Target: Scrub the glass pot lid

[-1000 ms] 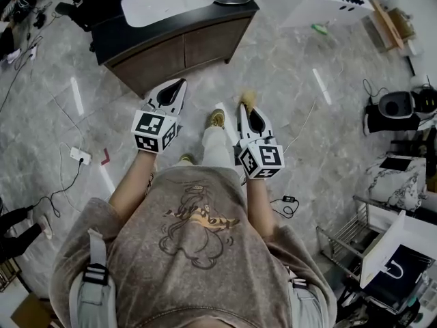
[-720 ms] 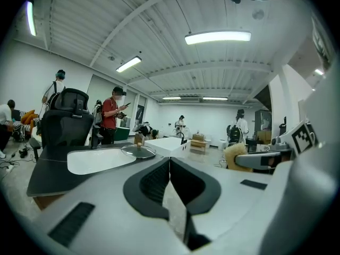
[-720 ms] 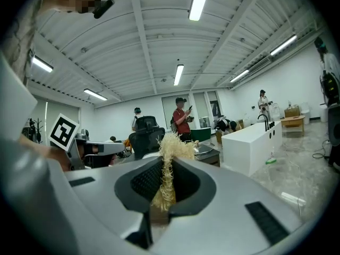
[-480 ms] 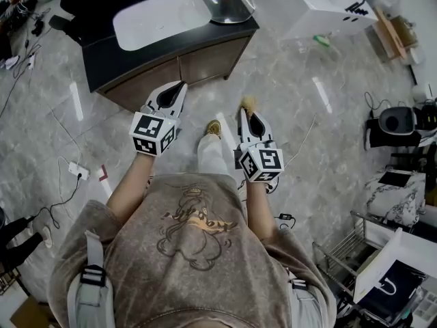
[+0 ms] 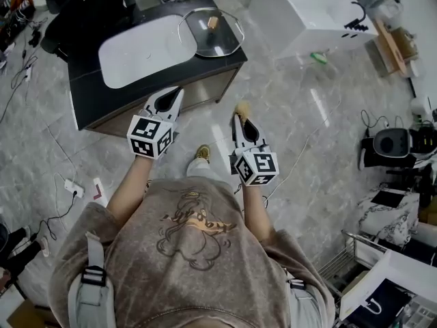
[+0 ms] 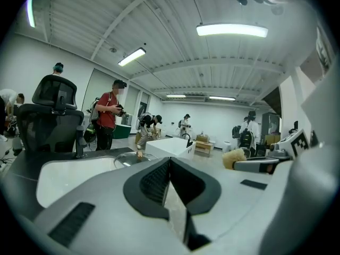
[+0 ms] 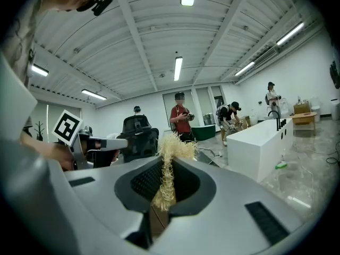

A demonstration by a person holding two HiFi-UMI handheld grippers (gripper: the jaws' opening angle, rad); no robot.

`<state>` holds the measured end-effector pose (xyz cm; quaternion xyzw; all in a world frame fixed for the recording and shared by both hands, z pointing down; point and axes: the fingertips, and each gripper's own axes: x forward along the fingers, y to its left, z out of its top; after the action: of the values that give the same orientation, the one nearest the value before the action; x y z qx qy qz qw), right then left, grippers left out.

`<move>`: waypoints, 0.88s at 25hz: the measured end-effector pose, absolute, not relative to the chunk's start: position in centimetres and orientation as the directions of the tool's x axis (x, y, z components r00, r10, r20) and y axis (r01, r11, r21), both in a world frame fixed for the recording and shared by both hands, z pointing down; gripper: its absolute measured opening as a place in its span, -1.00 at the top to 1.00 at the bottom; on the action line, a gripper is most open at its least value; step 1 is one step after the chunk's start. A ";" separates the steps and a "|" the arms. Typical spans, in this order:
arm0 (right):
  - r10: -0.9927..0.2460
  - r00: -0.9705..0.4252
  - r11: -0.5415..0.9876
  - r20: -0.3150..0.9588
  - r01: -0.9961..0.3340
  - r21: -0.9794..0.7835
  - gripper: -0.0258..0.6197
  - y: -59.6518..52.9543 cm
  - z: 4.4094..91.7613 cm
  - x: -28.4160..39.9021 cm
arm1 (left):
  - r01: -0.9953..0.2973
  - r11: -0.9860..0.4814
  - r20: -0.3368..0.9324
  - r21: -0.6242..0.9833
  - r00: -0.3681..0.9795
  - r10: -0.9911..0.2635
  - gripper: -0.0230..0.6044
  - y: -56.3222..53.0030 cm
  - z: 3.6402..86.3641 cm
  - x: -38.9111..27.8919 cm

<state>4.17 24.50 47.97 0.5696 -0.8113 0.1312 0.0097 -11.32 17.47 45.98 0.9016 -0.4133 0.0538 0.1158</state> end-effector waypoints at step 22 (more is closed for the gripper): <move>-0.871 -0.450 0.408 0.196 -0.886 -0.218 0.79 9.2 49.2 9.3 | -0.835 -0.513 0.218 0.198 0.548 -0.808 0.87 3.7 46.3 -8.6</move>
<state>9.26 9.22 49.21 0.5240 -0.8387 0.1461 0.0256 -8.64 3.67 46.26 0.8684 -0.4731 0.0487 0.1404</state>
